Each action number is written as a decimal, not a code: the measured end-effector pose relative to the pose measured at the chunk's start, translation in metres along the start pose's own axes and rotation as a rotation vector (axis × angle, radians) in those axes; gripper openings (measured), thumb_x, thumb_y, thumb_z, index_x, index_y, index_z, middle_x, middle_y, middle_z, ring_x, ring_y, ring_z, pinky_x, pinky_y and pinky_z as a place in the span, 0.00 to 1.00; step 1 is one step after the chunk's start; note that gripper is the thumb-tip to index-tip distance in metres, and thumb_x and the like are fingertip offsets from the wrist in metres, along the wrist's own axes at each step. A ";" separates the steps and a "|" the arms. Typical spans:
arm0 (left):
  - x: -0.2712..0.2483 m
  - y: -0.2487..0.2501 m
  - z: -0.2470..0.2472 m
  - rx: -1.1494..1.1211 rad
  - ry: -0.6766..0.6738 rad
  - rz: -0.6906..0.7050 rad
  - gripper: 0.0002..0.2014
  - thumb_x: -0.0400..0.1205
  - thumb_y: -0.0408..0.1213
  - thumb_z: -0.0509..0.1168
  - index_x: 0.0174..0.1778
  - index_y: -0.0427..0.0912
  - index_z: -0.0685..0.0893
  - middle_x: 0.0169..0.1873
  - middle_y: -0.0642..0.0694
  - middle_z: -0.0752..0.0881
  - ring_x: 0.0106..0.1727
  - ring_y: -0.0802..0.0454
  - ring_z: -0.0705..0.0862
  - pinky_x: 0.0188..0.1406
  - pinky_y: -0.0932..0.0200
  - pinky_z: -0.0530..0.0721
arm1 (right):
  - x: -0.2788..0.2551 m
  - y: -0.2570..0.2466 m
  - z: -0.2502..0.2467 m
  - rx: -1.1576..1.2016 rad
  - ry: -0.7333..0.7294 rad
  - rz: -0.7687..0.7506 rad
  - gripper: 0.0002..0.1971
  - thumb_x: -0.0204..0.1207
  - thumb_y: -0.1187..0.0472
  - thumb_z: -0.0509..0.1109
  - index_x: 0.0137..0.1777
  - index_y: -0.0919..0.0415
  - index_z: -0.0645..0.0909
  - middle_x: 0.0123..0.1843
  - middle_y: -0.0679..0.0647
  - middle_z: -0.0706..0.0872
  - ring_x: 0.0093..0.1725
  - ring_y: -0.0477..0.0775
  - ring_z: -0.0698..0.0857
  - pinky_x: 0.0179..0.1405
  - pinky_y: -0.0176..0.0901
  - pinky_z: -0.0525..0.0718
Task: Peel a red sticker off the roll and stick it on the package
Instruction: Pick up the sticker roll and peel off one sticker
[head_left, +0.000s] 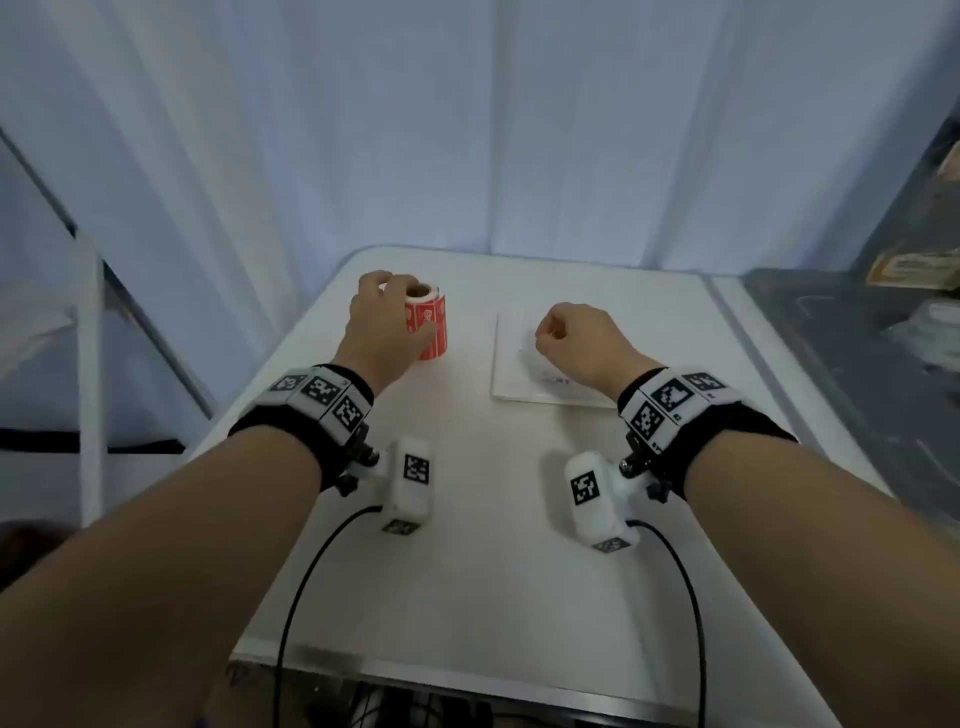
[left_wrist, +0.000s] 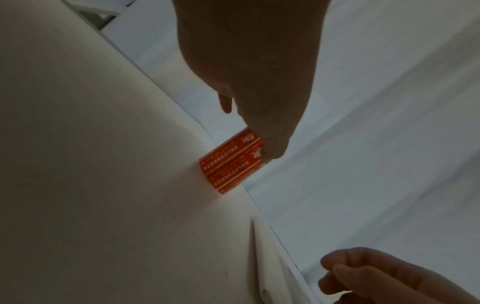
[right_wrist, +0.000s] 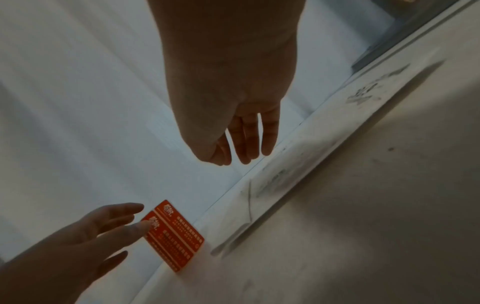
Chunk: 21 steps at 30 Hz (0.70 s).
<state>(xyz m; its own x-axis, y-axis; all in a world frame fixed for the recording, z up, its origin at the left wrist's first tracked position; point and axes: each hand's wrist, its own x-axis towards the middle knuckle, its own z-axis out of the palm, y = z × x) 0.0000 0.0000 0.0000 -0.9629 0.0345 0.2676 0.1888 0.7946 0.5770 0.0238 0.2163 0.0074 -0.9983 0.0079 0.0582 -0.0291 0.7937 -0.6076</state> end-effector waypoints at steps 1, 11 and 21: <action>0.004 -0.001 0.002 -0.046 -0.003 -0.003 0.23 0.78 0.36 0.66 0.70 0.42 0.75 0.74 0.38 0.66 0.73 0.38 0.71 0.75 0.47 0.70 | 0.002 0.000 0.001 0.009 0.004 0.010 0.11 0.76 0.63 0.61 0.52 0.64 0.83 0.49 0.51 0.81 0.48 0.51 0.78 0.46 0.39 0.74; 0.023 0.007 0.014 -0.072 -0.034 0.001 0.15 0.80 0.41 0.65 0.59 0.36 0.82 0.62 0.37 0.78 0.60 0.43 0.80 0.59 0.57 0.75 | 0.007 0.009 0.008 0.092 0.029 -0.023 0.08 0.76 0.64 0.63 0.51 0.62 0.82 0.45 0.51 0.81 0.45 0.52 0.78 0.44 0.38 0.73; 0.005 0.073 0.017 -0.714 -0.153 0.031 0.15 0.81 0.39 0.67 0.50 0.26 0.81 0.40 0.40 0.86 0.37 0.57 0.88 0.42 0.63 0.90 | -0.012 -0.006 -0.030 0.462 0.077 -0.158 0.21 0.76 0.57 0.72 0.69 0.60 0.78 0.62 0.53 0.84 0.58 0.51 0.84 0.54 0.39 0.83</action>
<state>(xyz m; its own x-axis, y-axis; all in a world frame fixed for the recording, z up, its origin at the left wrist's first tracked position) 0.0059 0.0682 0.0299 -0.9613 0.1768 0.2112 0.2458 0.2048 0.9474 0.0378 0.2293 0.0338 -0.9736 -0.0320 0.2258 -0.2168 0.4365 -0.8732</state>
